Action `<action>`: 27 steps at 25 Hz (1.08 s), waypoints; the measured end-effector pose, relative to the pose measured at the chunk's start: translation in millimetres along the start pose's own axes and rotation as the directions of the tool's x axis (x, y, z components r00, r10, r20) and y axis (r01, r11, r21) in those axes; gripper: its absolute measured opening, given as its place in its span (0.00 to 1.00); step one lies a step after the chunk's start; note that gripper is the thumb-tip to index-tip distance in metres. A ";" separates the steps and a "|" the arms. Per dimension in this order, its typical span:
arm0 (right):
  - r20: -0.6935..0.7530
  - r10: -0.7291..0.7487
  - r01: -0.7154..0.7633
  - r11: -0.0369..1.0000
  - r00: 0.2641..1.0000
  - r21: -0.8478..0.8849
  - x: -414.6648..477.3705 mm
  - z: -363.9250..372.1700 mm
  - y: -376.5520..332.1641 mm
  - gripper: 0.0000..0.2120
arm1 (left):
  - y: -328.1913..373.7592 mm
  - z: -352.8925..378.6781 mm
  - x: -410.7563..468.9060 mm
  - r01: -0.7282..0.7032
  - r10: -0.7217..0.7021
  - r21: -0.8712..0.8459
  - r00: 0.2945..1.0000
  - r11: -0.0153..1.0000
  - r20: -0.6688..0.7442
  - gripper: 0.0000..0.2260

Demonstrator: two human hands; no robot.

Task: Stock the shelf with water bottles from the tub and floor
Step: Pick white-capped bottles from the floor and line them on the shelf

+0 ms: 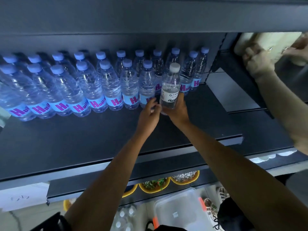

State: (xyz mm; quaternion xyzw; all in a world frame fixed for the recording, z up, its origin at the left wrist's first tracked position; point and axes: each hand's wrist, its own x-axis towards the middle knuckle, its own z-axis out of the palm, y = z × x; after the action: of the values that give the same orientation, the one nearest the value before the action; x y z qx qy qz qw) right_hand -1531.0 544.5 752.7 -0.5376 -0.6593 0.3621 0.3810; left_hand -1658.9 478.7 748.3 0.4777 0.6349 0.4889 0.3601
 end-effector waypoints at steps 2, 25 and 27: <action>0.002 0.016 -0.016 0.999 1.000 -0.038 10.4 0.6 2.2 0.39 | -14.7 5.9 2.2 0.002 -0.002 -0.001 0.996 1.000 0.088 0.17; -0.130 0.023 -0.048 0.980 0.991 -0.191 35.8 49.2 14.3 0.30 | -24.0 15.7 1.9 0.010 -0.017 0.077 0.996 0.997 0.082 0.38; -0.104 0.031 -0.053 0.974 0.994 -0.222 38.7 47.7 12.4 0.32 | -19.8 14.0 1.6 0.019 -0.025 0.059 0.994 0.998 0.103 0.37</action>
State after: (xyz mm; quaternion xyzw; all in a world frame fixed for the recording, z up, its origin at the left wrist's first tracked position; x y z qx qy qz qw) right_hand -1573.2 581.4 724.7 -0.6084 -0.6645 0.2660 0.3429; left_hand -1651.5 482.8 725.6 0.5054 0.6346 0.4410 0.3840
